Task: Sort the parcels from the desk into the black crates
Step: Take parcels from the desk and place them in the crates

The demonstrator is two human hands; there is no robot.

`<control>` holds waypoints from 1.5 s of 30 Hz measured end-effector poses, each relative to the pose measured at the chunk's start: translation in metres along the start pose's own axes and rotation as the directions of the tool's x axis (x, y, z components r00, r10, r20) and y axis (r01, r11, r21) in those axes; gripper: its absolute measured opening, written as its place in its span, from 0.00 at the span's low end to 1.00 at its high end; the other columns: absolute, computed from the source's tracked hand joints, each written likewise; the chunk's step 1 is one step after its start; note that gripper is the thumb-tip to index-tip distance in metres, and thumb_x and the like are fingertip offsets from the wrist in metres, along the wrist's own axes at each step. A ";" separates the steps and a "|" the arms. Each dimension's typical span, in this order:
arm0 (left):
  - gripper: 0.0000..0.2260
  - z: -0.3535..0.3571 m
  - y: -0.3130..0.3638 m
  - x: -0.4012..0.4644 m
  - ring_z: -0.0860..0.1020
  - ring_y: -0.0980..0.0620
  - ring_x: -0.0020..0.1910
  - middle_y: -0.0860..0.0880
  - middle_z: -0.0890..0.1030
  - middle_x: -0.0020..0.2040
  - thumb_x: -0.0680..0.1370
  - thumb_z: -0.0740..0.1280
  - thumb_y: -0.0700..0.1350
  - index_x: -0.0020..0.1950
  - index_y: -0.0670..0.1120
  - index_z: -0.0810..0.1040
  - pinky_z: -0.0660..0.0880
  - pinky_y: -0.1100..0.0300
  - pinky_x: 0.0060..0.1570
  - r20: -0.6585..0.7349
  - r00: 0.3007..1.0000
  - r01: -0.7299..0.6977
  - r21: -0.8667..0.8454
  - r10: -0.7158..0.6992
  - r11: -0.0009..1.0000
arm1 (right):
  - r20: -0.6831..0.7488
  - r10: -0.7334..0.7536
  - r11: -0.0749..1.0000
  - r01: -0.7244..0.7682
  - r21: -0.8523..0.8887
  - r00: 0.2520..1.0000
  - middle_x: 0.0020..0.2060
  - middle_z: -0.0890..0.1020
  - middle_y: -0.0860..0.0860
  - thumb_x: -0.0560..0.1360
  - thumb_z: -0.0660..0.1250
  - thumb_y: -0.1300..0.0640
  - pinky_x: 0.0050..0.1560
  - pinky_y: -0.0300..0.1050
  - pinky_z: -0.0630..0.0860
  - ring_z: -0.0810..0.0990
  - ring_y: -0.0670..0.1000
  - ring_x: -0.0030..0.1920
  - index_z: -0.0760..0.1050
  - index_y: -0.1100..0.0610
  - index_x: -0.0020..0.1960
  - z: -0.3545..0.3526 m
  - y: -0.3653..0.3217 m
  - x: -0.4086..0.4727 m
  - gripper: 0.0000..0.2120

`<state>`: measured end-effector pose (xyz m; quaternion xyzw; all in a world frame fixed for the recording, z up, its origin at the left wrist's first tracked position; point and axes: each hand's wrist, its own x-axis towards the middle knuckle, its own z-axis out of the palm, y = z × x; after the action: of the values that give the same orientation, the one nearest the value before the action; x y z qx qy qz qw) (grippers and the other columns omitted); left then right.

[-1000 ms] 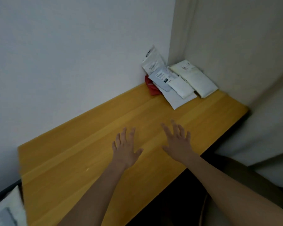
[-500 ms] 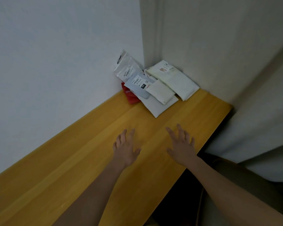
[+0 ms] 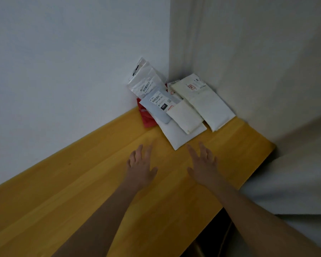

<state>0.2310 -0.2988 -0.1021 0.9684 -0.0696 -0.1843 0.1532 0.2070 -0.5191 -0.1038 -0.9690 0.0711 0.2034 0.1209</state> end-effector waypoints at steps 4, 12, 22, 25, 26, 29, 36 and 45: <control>0.35 0.010 0.006 0.024 0.49 0.40 0.78 0.47 0.43 0.80 0.81 0.62 0.57 0.80 0.56 0.43 0.56 0.43 0.73 0.022 0.991 0.128 0.017 -0.129 0.992 | 0.065 -0.032 0.999 0.031 0.016 0.997 0.79 0.36 0.55 0.82 0.61 0.50 0.74 0.68 0.46 0.39 0.62 0.78 0.34 0.38 0.78 -0.011 0.021 0.052 0.39; 0.35 0.022 0.094 0.107 0.46 0.40 0.78 0.47 0.43 0.80 0.81 0.63 0.55 0.81 0.55 0.44 0.55 0.40 0.73 0.060 0.988 0.146 -0.061 -0.142 0.987 | 0.077 -0.028 1.000 0.027 0.006 0.997 0.78 0.33 0.51 0.82 0.60 0.55 0.75 0.69 0.45 0.39 0.61 0.79 0.37 0.37 0.78 -0.050 0.106 0.134 0.38; 0.36 0.022 0.121 0.143 0.46 0.40 0.78 0.45 0.43 0.80 0.81 0.63 0.55 0.81 0.54 0.44 0.55 0.41 0.73 0.078 0.986 0.145 -0.003 -0.144 0.989 | 0.138 -0.005 0.998 0.013 -0.055 0.990 0.76 0.27 0.52 0.82 0.60 0.52 0.75 0.65 0.45 0.36 0.64 0.77 0.42 0.45 0.80 -0.041 0.118 0.188 0.35; 0.37 0.018 0.122 0.147 0.49 0.39 0.78 0.44 0.46 0.80 0.80 0.64 0.54 0.81 0.52 0.45 0.57 0.40 0.71 0.052 0.986 0.164 -0.074 -0.161 0.984 | 0.116 0.001 0.997 0.009 -0.082 0.993 0.76 0.28 0.53 0.82 0.60 0.52 0.76 0.65 0.47 0.37 0.64 0.78 0.39 0.52 0.81 -0.041 0.118 0.188 0.37; 0.37 0.016 0.124 0.149 0.50 0.39 0.77 0.44 0.46 0.80 0.80 0.65 0.53 0.81 0.52 0.45 0.58 0.40 0.71 0.041 0.984 0.176 -0.121 -0.173 0.977 | 0.113 -0.009 0.997 0.018 -0.075 0.993 0.77 0.30 0.52 0.82 0.60 0.52 0.76 0.64 0.47 0.39 0.64 0.78 0.39 0.53 0.81 -0.043 0.118 0.187 0.37; 0.37 0.010 0.131 0.155 0.54 0.38 0.76 0.41 0.52 0.78 0.79 0.67 0.50 0.80 0.49 0.47 0.59 0.44 0.71 -0.010 0.980 0.184 -0.305 -0.196 0.934 | 0.083 -0.102 0.994 0.105 -0.037 0.991 0.79 0.36 0.50 0.81 0.61 0.50 0.76 0.62 0.53 0.48 0.63 0.77 0.42 0.52 0.81 -0.053 0.116 0.175 0.37; 0.33 -0.010 0.141 0.158 0.58 0.42 0.76 0.42 0.55 0.78 0.81 0.64 0.52 0.80 0.45 0.51 0.61 0.46 0.73 -0.032 0.910 0.202 -0.837 -0.413 0.509 | 0.051 -0.459 0.862 0.430 0.269 0.887 0.78 0.59 0.47 0.79 0.64 0.52 0.75 0.50 0.59 0.61 0.53 0.74 0.66 0.50 0.75 -0.058 0.092 0.133 0.25; 0.31 0.011 0.099 0.143 0.70 0.41 0.69 0.43 0.66 0.74 0.81 0.62 0.55 0.80 0.48 0.53 0.69 0.46 0.66 0.325 0.769 0.455 -0.884 -0.550 0.113 | -0.034 -0.157 0.905 0.158 0.395 0.987 0.79 0.52 0.52 0.78 0.66 0.56 0.75 0.49 0.56 0.52 0.56 0.78 0.56 0.50 0.78 -0.048 0.088 0.147 0.32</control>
<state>0.3515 -0.4226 -0.1277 0.6643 0.3870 -0.1886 0.6110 0.3416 -0.6291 -0.1400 -0.9272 0.0325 0.1736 0.3303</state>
